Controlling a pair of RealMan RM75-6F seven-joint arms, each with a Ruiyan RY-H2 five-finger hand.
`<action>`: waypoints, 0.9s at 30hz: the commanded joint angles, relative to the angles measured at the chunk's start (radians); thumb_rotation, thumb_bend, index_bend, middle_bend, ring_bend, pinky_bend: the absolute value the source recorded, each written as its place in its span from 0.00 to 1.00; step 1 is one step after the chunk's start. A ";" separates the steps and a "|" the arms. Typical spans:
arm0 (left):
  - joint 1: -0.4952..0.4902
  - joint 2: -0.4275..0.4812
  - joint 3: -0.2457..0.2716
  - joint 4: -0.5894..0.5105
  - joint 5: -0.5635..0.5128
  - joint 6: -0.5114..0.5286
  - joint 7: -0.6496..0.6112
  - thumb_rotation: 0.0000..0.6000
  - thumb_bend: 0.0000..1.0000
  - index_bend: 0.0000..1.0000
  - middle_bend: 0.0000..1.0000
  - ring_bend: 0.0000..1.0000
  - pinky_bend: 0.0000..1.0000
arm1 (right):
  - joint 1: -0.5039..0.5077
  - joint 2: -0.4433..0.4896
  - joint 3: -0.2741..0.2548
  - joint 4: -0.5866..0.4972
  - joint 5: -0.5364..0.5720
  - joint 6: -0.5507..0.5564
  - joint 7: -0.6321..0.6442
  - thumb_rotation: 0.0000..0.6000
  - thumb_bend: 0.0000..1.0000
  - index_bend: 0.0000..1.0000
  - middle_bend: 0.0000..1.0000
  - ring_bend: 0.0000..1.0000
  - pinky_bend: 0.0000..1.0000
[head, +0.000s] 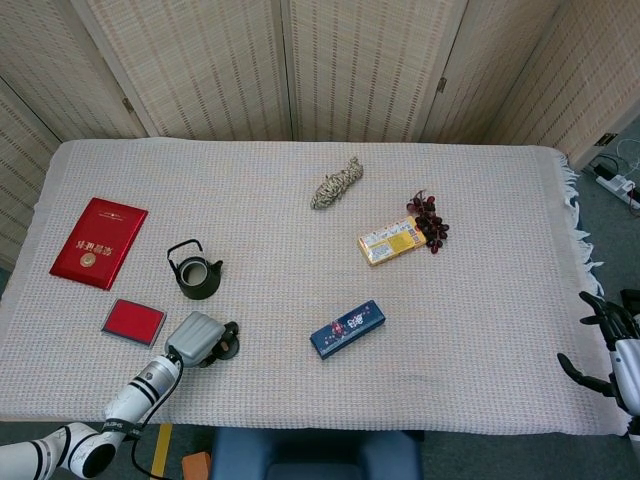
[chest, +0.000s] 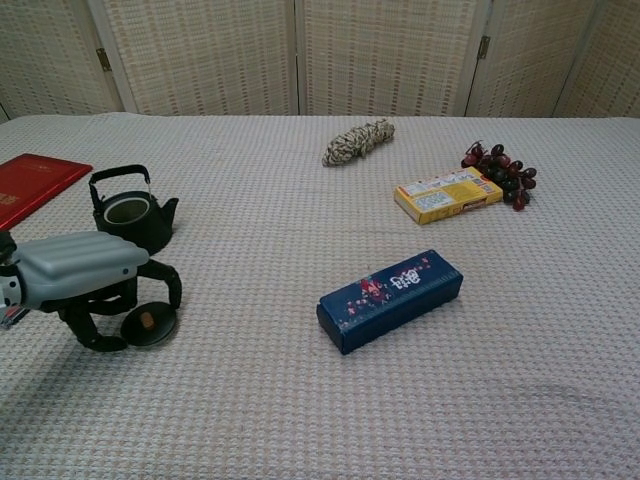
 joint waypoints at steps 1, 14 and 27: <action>-0.002 0.001 0.001 0.002 0.001 0.002 -0.007 1.00 0.23 0.34 0.93 0.93 0.83 | -0.001 -0.001 -0.001 0.002 -0.001 0.001 0.001 1.00 0.30 0.07 0.16 0.32 0.10; -0.001 0.030 -0.001 -0.019 0.002 0.029 -0.052 1.00 0.23 0.39 0.93 0.94 0.83 | -0.006 -0.002 0.001 0.005 -0.003 0.009 0.006 1.00 0.30 0.07 0.16 0.32 0.10; -0.015 0.129 -0.109 -0.064 -0.100 0.074 -0.111 1.00 0.23 0.39 0.94 0.94 0.84 | -0.009 -0.009 0.001 0.019 -0.007 0.016 0.017 1.00 0.30 0.07 0.16 0.32 0.10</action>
